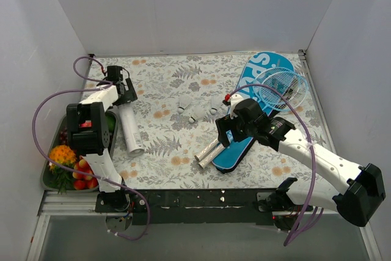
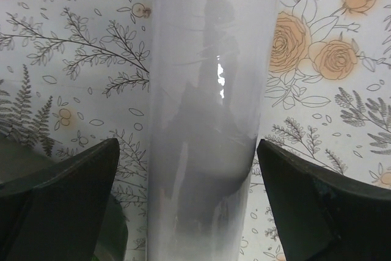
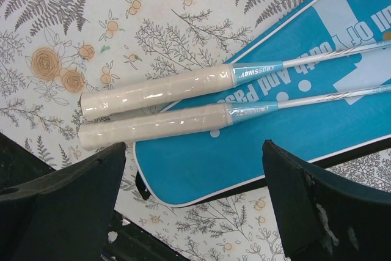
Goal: Pack up the badminton gear
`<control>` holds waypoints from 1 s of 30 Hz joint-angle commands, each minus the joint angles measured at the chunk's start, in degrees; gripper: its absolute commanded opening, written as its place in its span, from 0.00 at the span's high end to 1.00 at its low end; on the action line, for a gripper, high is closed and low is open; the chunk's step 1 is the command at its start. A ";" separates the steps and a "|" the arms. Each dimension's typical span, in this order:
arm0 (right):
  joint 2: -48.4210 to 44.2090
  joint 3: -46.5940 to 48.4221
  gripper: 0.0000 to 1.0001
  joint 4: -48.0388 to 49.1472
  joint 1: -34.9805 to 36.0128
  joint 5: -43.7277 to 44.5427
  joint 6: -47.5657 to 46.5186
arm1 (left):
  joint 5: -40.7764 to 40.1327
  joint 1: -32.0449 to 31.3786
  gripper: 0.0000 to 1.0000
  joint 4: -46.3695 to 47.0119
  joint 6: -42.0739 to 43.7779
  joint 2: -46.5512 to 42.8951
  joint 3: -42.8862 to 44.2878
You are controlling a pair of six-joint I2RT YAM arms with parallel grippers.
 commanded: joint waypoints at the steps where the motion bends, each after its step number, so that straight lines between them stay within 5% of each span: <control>1: 0.50 -0.31 0.00 2.67 0.40 -1.13 -0.52 | -0.11 0.20 0.02 1.77 1.09 2.58 2.15; 7: -0.02 -0.93 0.00 2.76 0.40 -1.04 -0.08 | 1.29 0.11 0.10 2.38 1.97 5.05 2.86; 15: -1.43 -1.54 0.00 1.62 0.40 -0.61 0.71 | 3.58 0.03 0.67 3.62 1.97 4.26 2.06; 18: -2.22 -1.54 0.00 0.74 0.40 0.01 0.80 | 5.16 -0.41 0.77 3.79 2.32 3.39 2.24; 22: -2.66 -0.40 0.00 -1.01 0.40 1.68 0.37 | 8.40 -4.35 0.85 3.70 4.34 -0.56 3.29; 30: -4.33 5.92 0.00 -7.08 0.31 3.17 -0.78 | 20.26 -13.93 0.82 -0.95 10.76 -14.35 4.53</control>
